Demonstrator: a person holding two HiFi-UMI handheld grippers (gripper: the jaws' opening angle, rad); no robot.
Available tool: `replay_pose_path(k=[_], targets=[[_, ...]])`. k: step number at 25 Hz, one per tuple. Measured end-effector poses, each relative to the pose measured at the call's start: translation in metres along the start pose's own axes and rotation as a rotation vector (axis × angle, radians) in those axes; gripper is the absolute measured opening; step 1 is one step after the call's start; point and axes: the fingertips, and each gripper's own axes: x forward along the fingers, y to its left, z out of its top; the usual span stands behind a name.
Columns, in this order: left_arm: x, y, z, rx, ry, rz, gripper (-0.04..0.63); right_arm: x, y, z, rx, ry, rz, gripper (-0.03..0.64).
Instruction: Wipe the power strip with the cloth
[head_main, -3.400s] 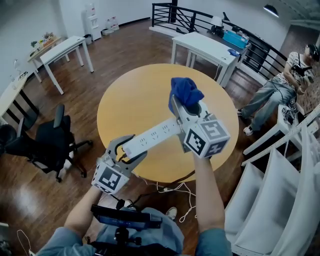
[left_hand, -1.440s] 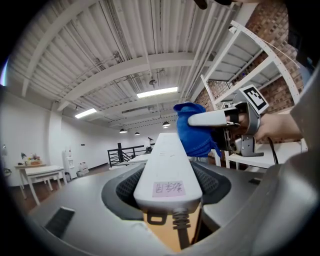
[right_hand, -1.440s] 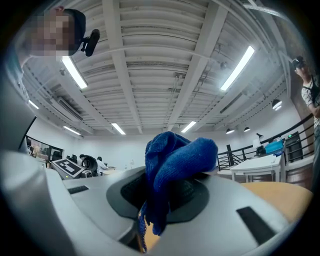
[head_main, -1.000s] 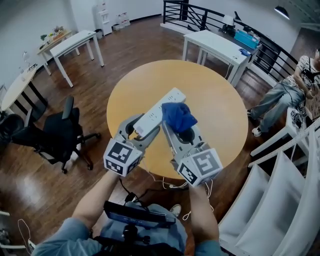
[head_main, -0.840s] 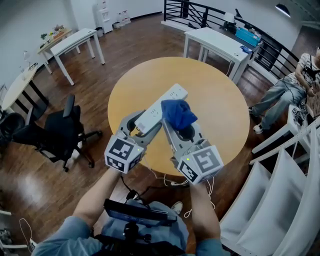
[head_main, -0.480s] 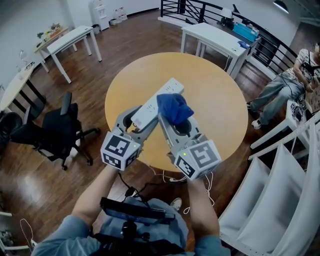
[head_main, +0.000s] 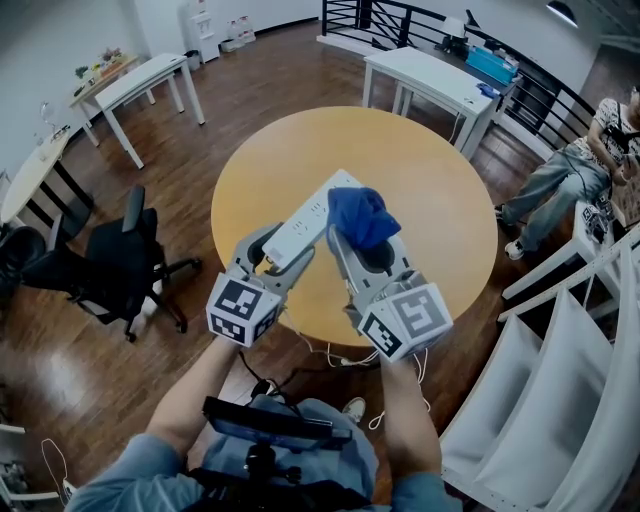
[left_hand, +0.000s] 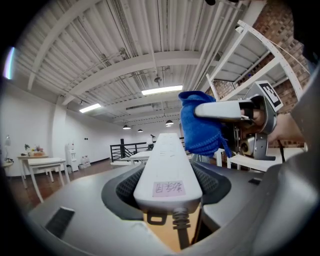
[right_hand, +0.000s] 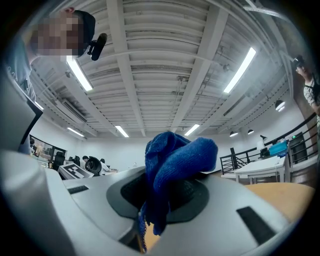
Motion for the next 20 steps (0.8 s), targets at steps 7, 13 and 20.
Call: replay_pose_path(k=[7, 13, 20], targets=[[0.003, 0.003, -0.025, -0.031, 0.04, 0.012, 0.288, -0.001, -0.009, 0.0, 0.009, -0.004, -0.017, 0.064], [0.005, -0.002, -0.061, -0.057, 0.101, 0.002, 0.288, -0.009, -0.013, -0.017, 0.022, 0.023, -0.028, 0.064], [0.005, -0.004, -0.128, -0.109, 0.245, 0.009, 0.288, -0.022, -0.023, -0.047, 0.067, 0.075, -0.059, 0.064]])
